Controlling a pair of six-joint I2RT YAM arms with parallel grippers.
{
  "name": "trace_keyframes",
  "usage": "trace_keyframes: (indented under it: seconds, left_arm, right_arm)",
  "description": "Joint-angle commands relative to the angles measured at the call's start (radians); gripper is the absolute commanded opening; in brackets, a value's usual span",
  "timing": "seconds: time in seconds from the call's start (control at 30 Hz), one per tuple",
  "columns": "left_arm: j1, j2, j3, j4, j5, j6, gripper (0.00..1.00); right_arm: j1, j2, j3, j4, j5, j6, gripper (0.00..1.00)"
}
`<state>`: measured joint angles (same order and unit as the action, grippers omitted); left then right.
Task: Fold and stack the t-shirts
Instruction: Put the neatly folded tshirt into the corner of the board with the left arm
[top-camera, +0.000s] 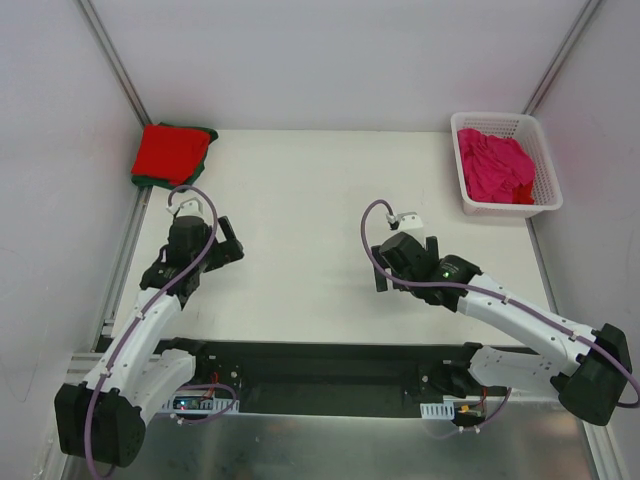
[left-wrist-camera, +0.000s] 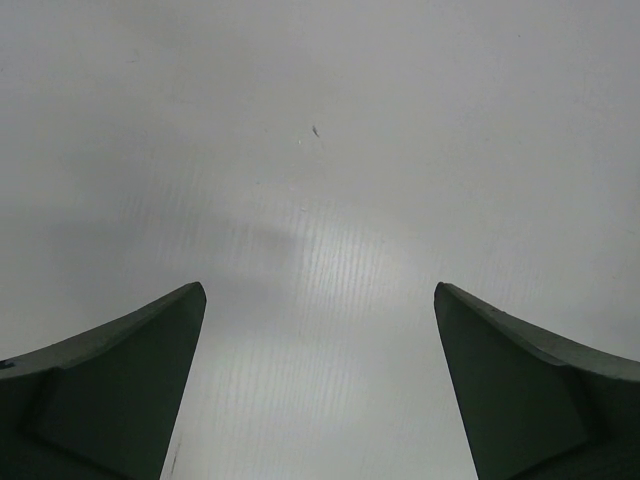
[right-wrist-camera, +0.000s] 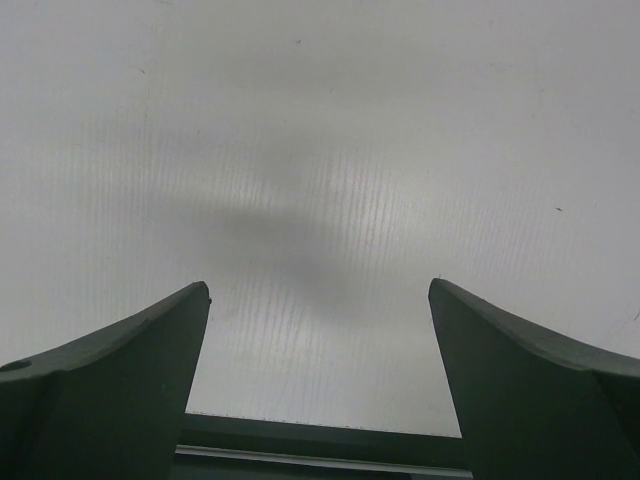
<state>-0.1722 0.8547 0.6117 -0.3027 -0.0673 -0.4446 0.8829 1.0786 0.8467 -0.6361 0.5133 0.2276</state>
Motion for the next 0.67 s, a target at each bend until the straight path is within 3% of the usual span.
trace_keyframes:
  seconds: [0.0, 0.63]
  left_arm:
    - [-0.015, 0.012, -0.007, -0.004, -0.043, -0.006, 0.99]
    - [-0.024, -0.023, -0.006, 0.000, -0.112, 0.003, 0.99]
  right_arm:
    - [-0.002, -0.016, 0.000, -0.020, 0.039, -0.010, 0.96]
    - [-0.004, -0.028, 0.014, -0.071, 0.057, 0.025, 0.96]
